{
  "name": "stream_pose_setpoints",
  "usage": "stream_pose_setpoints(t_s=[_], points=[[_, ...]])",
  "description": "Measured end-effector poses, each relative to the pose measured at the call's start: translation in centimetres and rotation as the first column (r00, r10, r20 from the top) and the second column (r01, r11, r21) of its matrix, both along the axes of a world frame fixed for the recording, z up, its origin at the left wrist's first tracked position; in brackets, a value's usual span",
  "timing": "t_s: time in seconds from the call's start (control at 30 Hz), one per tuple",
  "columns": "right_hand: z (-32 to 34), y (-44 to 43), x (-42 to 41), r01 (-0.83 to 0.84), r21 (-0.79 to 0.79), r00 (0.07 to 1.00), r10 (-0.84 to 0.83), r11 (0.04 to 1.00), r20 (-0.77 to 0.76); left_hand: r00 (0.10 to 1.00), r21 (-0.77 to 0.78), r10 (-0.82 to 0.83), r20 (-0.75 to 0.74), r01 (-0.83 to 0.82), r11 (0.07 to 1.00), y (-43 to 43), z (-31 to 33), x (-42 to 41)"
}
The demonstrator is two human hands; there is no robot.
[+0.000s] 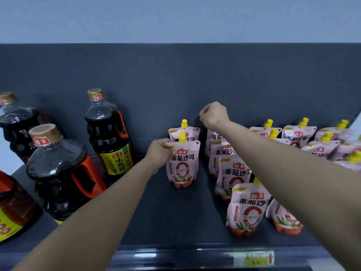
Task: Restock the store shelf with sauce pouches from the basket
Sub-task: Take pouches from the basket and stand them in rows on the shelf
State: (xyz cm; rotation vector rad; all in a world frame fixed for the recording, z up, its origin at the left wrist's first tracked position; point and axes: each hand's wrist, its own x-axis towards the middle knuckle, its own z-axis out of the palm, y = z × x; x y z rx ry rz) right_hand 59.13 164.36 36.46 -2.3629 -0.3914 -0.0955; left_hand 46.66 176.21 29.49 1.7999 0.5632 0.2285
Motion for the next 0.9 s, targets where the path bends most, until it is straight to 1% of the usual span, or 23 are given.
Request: stream_pose_setpoints(t_s=[0.13,0.27,0.4,0.5,0.6,0.67,0.73,0.77,0.83,0.9], points=[[1.0,-1.3,-1.6,-0.052,0.039,0.998,0.051,0.998,0.028,0.999,-0.006,-0.047,0.001,0.047,0.999,-0.3,0.3,0.9],[1.6,-2.4,-3.3,-0.111,0.043,0.992,0.109,0.993,0.058,0.995,-0.026,-0.089,-0.048,0.088,0.996,0.1,0.7,1.1],[1.6,-3.4,-4.7,-0.14,0.052,0.988,0.136,0.989,0.067,0.996,0.008,-0.084,-0.034,0.084,0.996,0.0,0.8,0.8],[1.6,-4.1,-5.8,-0.156,0.054,0.985,0.152,0.986,0.077,0.999,0.047,-0.028,-0.024,0.029,0.998,-0.3,0.8,0.5],[2.0,-5.0,-6.9,-0.176,0.055,0.981,0.17,0.983,0.091,0.997,0.141,0.074,-0.012,-0.072,0.987,-0.6,1.2,0.0],[2.4,-5.9,-8.0,-0.194,0.05,0.976,0.188,0.98,0.114,0.989,0.177,0.139,0.041,-0.144,0.974,-1.1,1.8,-0.7],[2.9,-7.1,-9.4,-0.219,0.03,0.965,0.212,0.975,0.152,0.98,0.201,0.167,0.104,-0.185,0.962,-1.9,2.6,-1.9],[3.1,-7.8,-10.2,-0.237,0.017,0.957,0.231,0.971,0.173,0.974,0.231,0.182,0.136,-0.209,0.95,-2.3,3.1,-2.7],[3.7,-9.2,-12.1,-0.279,0.001,0.938,0.272,0.96,0.214,0.954,0.337,0.226,0.199,-0.283,0.898,-3.2,4.2,-4.3],[4.1,-10.5,-14.1,-0.33,-0.015,0.913,0.323,0.944,0.251,0.94,0.395,0.221,0.261,-0.313,0.864,-4.5,5.4,-6.3]])
